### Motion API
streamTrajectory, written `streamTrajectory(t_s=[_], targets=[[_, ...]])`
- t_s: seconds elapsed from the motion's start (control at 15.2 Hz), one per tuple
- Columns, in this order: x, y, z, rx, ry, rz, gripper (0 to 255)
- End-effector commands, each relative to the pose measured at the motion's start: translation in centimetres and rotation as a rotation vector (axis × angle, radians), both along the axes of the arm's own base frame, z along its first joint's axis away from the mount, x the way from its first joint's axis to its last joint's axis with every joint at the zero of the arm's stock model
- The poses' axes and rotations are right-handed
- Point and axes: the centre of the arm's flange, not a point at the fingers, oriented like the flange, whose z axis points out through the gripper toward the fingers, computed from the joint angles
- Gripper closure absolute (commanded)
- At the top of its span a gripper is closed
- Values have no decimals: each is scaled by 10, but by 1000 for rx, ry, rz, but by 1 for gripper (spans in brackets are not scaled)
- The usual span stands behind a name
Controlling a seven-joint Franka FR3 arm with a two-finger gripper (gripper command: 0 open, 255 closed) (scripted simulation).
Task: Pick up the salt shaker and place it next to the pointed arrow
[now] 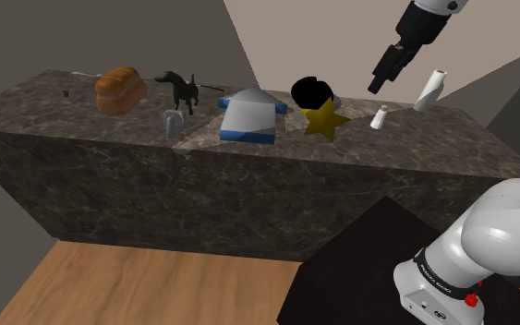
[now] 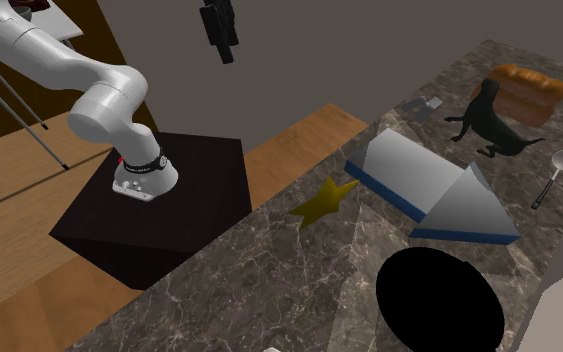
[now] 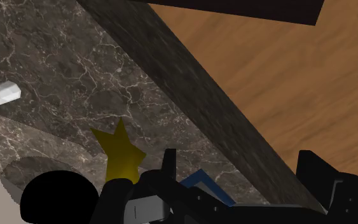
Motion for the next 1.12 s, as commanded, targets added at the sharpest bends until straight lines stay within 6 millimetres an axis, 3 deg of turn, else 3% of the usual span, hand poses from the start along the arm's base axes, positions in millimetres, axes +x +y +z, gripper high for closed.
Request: streamTrajectory(t_s=[0.0,1.06], targets=[[0,0,0,0,0,0,0],[29,-189,-96,9,-36,55,0]])
